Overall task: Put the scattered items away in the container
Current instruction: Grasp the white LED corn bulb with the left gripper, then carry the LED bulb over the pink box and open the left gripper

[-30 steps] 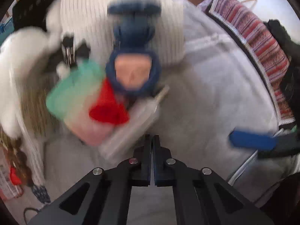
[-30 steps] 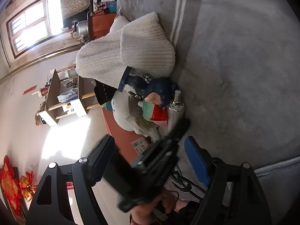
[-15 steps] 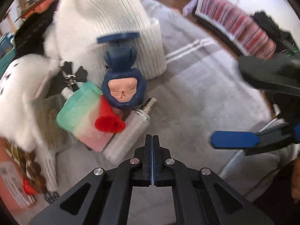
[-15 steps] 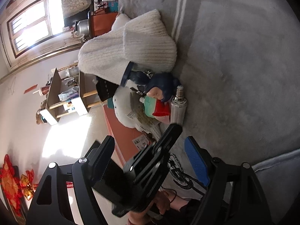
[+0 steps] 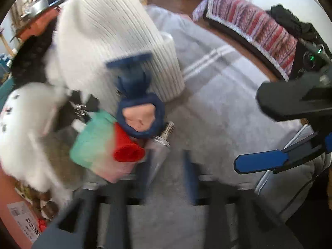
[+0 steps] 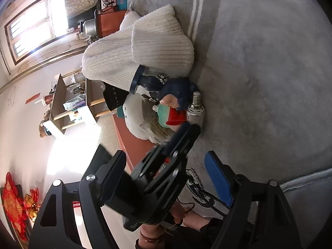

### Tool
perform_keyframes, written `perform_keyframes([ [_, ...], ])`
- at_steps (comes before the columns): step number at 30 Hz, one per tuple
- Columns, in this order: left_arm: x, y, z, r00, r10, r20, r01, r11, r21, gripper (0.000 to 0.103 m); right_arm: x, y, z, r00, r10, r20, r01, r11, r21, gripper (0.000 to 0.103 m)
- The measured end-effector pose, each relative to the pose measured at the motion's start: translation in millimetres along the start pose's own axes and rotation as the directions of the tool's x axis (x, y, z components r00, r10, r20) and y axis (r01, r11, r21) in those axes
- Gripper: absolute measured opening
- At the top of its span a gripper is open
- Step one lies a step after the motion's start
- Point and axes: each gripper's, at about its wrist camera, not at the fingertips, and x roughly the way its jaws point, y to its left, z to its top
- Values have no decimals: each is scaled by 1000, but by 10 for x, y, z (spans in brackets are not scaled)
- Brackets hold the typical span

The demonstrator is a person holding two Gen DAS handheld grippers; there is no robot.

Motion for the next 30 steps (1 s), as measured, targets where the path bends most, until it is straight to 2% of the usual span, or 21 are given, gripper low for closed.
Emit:
perform_keyframes([
  [2, 88, 26, 29, 1000, 10, 2, -10, 1000, -7, 74, -4, -2, -4, 1000, -1, 2, 1, 1000, 1, 78],
  [5, 254, 50, 0, 998, 0, -59, -1, 1000, -18, 74, -1, -20, -11, 1000, -6, 4, 6, 1000, 8, 78],
  [10, 383, -38, 119, 998, 24, -56, -24, 1000, -8, 72, -1, -47, 2, 1000, -21, 11, 21, 1000, 13, 78],
  [11, 408, -67, 137, 998, 21, -62, -22, 1000, -9, 69, 7, -47, 2, 1000, -23, 9, 22, 1000, 12, 78],
  [12, 432, -122, 147, 997, 11, -73, -11, 1000, -2, 55, 17, -46, 1, 1000, -22, 5, 22, 1000, 11, 78],
  [13, 447, -177, 144, 996, 6, -93, -5, 1000, 8, 46, 25, -43, 0, 1000, -22, 2, 22, 1000, 9, 78],
  [14, 458, -187, 144, 993, -7, -115, 8, 1000, 6, 33, 25, -43, 0, 1000, -22, 2, 22, 1000, 10, 78],
  [15, 474, -184, 122, 991, -25, -133, 25, 1000, 1, 25, 12, -51, 1, 1000, -24, 7, 24, 1000, 14, 78],
  [20, 559, -166, 40, 988, -72, -139, 63, 996, -65, 24, -41, -79, 18, 999, -20, 30, 19, 999, 31, 79],
  [24, 539, -245, 45, 988, -64, -140, 51, 994, -94, 24, -6, -62, 29, 999, -23, 27, 23, 1000, 19, 79],
  [27, 352, -246, 16, 990, -74, -117, 56, 988, -145, 24, -59, -123, 63, 998, -33, 52, 31, 999, 39, 79],
  [30, -43, -191, 17, 996, -73, -53, 59, 972, -228, 24, -133, -193, 85, 995, -44, 85, 38, 997, 69, 79],
])
